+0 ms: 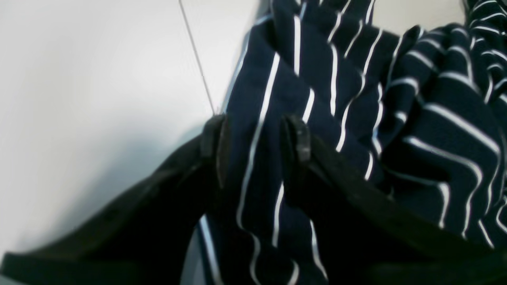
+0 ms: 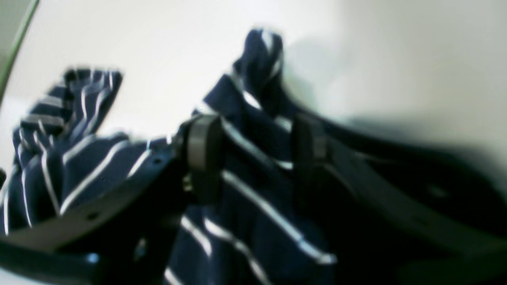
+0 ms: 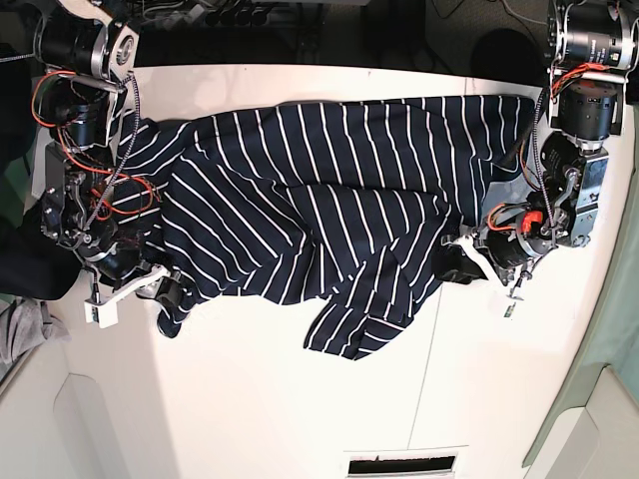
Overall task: Layout the t-shirt on the table in an organized manner, then fold the t-shirt properly
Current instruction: 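Release the shirt and move both grippers to its lower edge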
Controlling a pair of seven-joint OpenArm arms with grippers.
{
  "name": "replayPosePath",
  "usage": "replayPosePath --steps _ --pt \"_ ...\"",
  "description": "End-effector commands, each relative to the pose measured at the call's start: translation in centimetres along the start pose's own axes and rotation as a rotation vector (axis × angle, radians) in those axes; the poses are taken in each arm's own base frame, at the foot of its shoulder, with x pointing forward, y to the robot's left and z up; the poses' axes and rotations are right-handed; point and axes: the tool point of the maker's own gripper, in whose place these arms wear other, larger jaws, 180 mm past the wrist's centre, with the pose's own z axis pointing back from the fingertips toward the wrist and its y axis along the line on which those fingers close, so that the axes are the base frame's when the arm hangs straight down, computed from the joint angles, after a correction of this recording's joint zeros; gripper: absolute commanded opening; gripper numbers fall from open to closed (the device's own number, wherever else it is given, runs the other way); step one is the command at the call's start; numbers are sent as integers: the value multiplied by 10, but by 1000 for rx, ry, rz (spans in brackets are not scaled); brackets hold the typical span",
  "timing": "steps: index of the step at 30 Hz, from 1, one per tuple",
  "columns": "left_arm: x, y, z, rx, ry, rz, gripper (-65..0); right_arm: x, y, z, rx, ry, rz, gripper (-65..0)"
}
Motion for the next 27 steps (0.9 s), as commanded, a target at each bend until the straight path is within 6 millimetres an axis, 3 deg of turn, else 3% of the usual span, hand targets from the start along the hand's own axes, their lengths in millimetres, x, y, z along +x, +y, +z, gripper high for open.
replayPosePath --steps 1,4,15,21,25,27 --pt "20 8 3 24 -48 -4 -455 19 6 0 22 -47 20 -370" --pt "21 21 4 94 -58 13 -519 12 11 -2 31 -27 36 -370" --pt "24 25 5 112 -63 -3 -513 13 7 0 24 -37 36 -370" --pt "37 22 4 95 -87 -8 -355 31 -9 8 -15 -111 4 -369" --pt "38 21 3 91 -89 -9 -349 52 -16 19 -16 -195 -51 -242" --pt "35 21 3 91 -72 -8 -350 61 -19 22 -18 -222 -69 -213"
